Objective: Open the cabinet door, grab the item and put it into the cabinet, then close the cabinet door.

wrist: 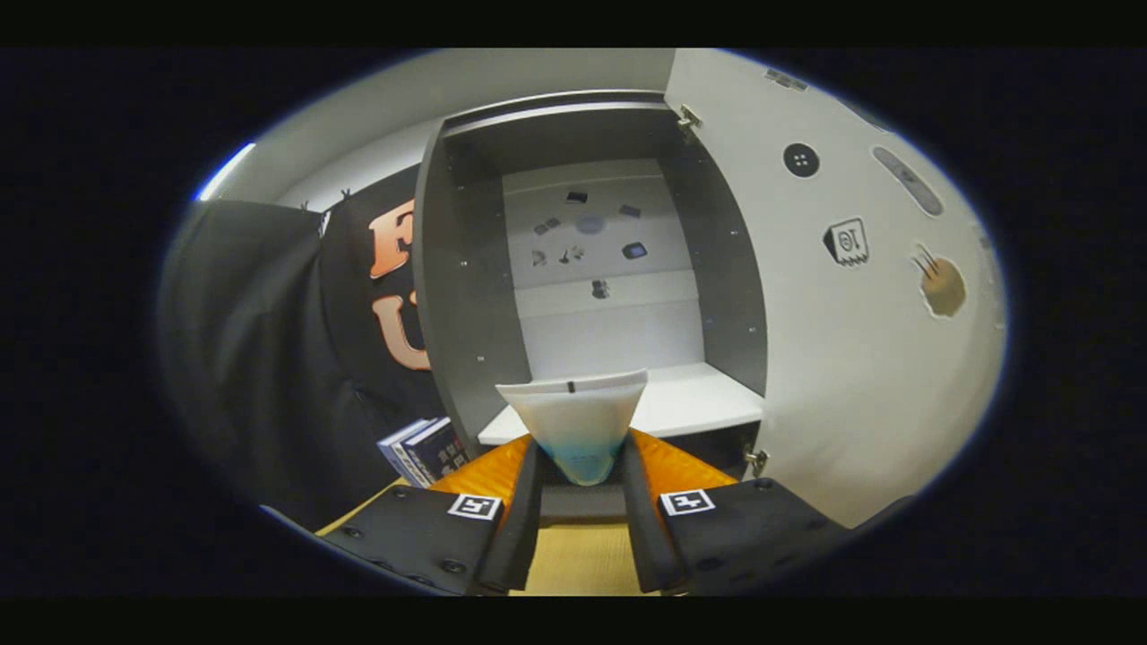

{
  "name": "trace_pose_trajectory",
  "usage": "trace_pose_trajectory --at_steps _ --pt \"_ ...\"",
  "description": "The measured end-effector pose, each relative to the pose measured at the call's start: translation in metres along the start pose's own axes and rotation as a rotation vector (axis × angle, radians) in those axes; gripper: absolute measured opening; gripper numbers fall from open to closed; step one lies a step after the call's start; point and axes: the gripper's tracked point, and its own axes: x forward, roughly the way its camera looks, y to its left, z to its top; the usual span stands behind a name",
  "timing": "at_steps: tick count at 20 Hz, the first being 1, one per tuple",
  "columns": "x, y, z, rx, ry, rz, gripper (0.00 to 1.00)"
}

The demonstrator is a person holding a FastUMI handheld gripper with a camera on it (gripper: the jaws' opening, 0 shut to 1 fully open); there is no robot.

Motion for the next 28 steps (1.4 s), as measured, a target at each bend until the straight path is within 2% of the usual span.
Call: trace_pose_trajectory --at_steps 5,8,12,20,28 --pt "0.081 -0.006 0.044 0.022 -0.002 -0.022 0.51" --pt "0.135 -0.019 0.037 -0.005 0.08 -0.067 0.51" --pt "0.178 -0.04 0.004 -0.055 0.243 -0.126 0.51" --pt "0.201 -0.048 -0.034 -0.116 0.45 -0.139 0.51" --pt "0.209 -0.051 -0.033 -0.109 0.445 -0.137 0.54"
